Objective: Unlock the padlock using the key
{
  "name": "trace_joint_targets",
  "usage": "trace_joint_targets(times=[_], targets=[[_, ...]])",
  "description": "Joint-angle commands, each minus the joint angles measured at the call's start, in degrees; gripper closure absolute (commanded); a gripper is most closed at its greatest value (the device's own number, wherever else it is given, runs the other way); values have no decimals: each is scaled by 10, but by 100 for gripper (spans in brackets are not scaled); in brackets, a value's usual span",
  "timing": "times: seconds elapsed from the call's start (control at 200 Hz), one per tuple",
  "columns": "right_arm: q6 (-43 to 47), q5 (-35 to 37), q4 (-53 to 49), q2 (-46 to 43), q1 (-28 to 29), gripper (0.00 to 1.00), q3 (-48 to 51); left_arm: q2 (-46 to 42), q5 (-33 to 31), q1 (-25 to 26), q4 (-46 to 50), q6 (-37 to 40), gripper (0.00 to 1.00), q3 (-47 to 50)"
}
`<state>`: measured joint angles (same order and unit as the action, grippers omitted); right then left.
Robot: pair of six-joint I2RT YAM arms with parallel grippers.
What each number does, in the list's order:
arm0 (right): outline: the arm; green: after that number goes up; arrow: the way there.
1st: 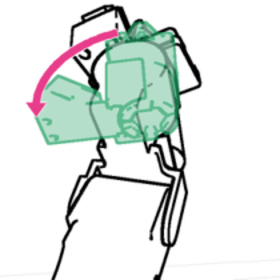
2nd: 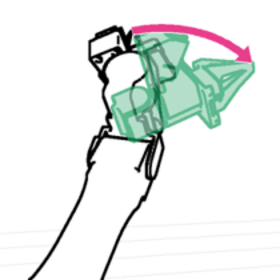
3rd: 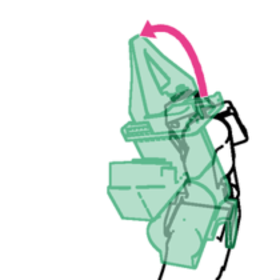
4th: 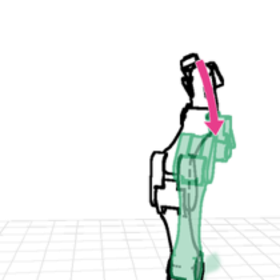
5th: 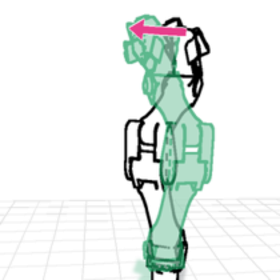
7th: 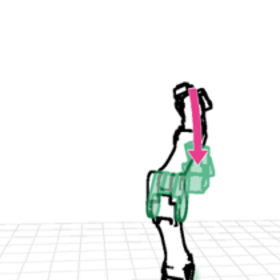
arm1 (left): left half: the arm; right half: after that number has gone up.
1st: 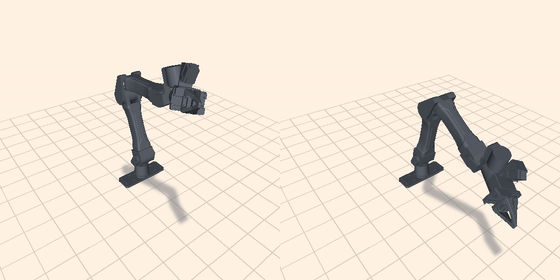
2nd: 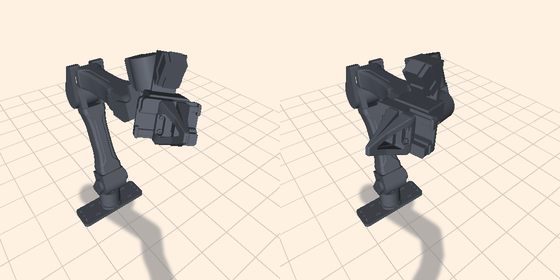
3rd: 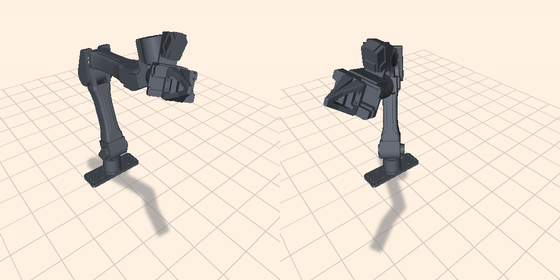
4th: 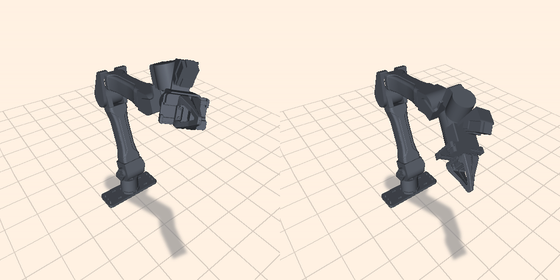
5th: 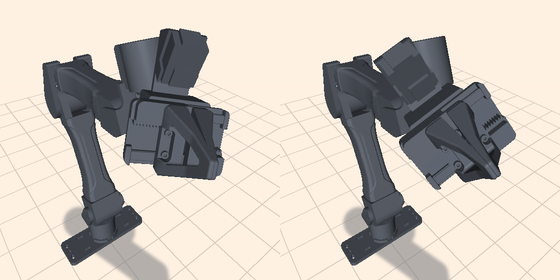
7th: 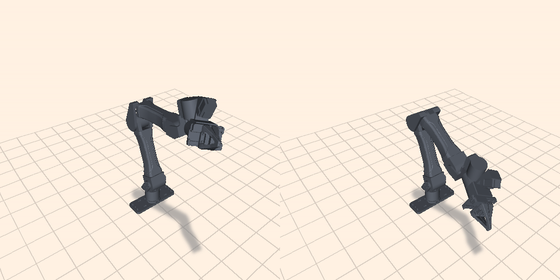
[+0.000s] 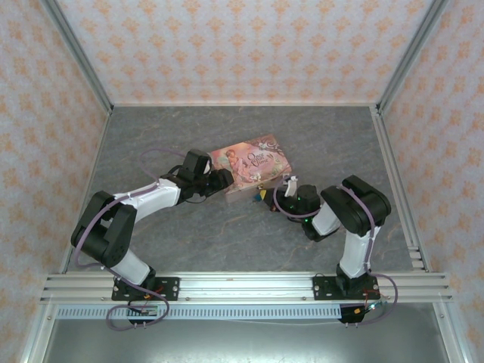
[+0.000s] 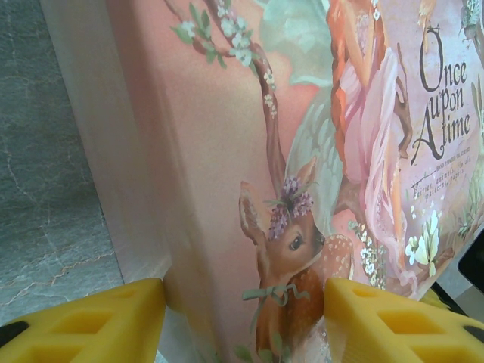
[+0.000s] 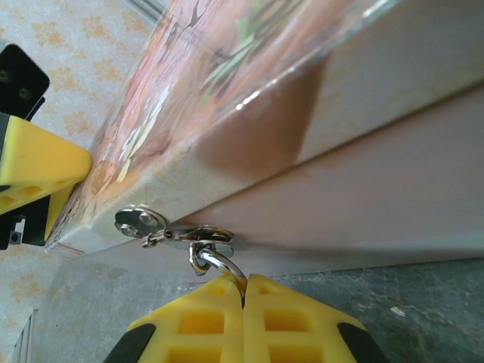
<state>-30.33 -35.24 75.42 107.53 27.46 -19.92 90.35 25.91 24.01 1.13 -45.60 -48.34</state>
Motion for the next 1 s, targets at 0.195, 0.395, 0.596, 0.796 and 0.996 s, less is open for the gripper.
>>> trace_joint_targets(times=[0.195,0.395,0.596,0.796,0.996], targets=[[-43,30,49,-33,-12,100,-2,16,-40,4,92,10,43,20],[-63,32,48,-42,-13,100,-8,18,-40,4,90,10,43,20],[-95,41,49,-40,-14,100,-15,21,-37,4,85,6,41,22],[-125,59,48,-33,-15,100,-17,24,-30,5,74,-1,39,26],[-165,71,49,-18,-15,100,-26,30,-28,9,70,-6,37,28]])
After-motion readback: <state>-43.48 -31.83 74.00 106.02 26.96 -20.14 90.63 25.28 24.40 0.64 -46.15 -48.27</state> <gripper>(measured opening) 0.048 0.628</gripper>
